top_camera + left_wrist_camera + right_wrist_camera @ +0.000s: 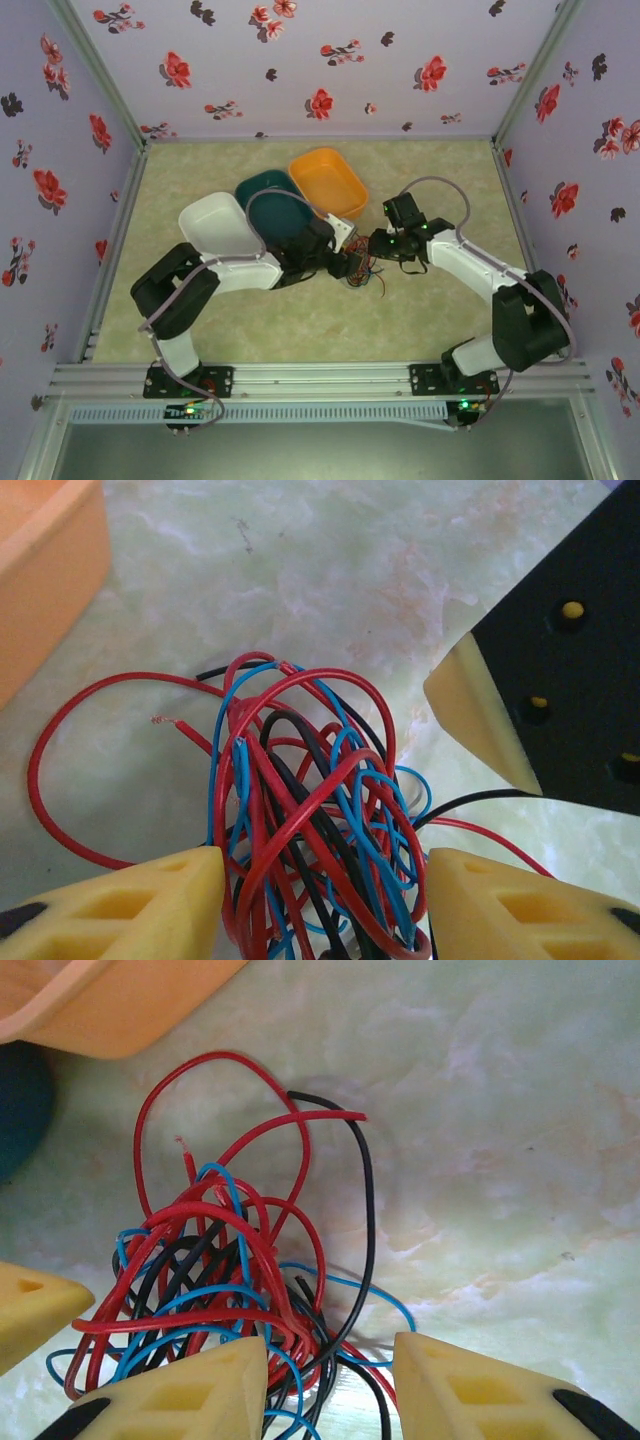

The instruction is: Untangle the cables

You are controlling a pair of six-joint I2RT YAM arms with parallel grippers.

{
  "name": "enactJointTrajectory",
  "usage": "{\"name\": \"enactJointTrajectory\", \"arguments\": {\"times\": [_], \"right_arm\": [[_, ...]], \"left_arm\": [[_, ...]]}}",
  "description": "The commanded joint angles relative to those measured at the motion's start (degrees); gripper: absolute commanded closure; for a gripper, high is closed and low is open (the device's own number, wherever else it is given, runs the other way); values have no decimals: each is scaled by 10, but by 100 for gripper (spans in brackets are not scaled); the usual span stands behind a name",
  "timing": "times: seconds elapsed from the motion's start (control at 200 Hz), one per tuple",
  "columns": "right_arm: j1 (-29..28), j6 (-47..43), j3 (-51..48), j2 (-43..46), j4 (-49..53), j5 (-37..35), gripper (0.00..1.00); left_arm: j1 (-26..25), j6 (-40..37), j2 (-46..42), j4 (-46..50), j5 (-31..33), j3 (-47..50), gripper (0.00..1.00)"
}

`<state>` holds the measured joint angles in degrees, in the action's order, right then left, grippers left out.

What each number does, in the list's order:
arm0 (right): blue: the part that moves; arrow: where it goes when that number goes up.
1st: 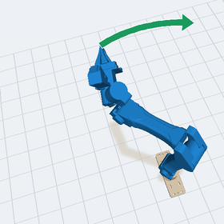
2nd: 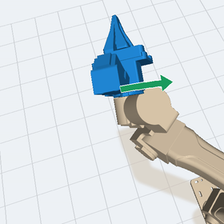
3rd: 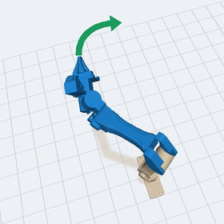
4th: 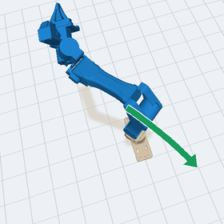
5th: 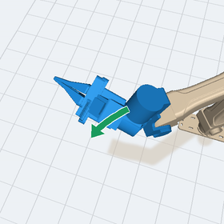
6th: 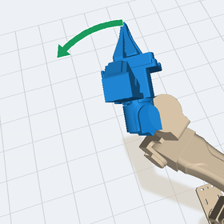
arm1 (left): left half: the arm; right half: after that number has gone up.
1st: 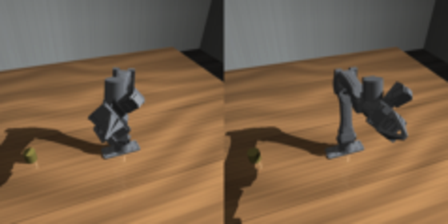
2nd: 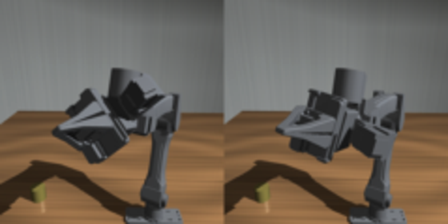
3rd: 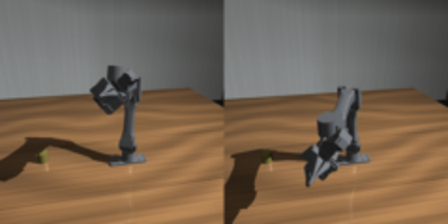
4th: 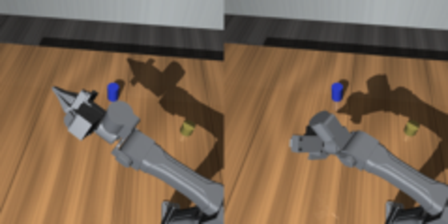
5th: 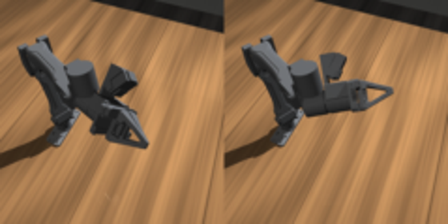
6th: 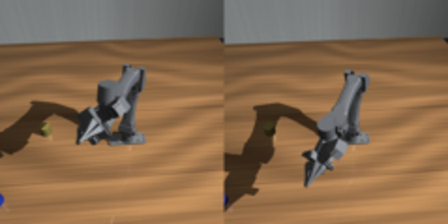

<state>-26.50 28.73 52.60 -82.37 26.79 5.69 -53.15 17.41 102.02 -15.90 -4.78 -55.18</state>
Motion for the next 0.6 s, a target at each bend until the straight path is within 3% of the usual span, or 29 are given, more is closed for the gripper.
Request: {"name": "enactJointTrajectory", "arguments": {"times": [0.0,0.13,0.42,0.595], "right_arm": [[5,-21,16,-14,-24,24,62],[8,-25,16,-29,-37,38,63],[14,-21,11,-46,-52,43,71],[17,-16,3,-47,-69,44,74]], "left_arm": [[-3,-4,14,12,-7,-14,51],[-2,-3,18,13,-7,-15,61],[1,-2,20,13,-3,-13,72],[3,0,16,12,-1,-7,74]]}}
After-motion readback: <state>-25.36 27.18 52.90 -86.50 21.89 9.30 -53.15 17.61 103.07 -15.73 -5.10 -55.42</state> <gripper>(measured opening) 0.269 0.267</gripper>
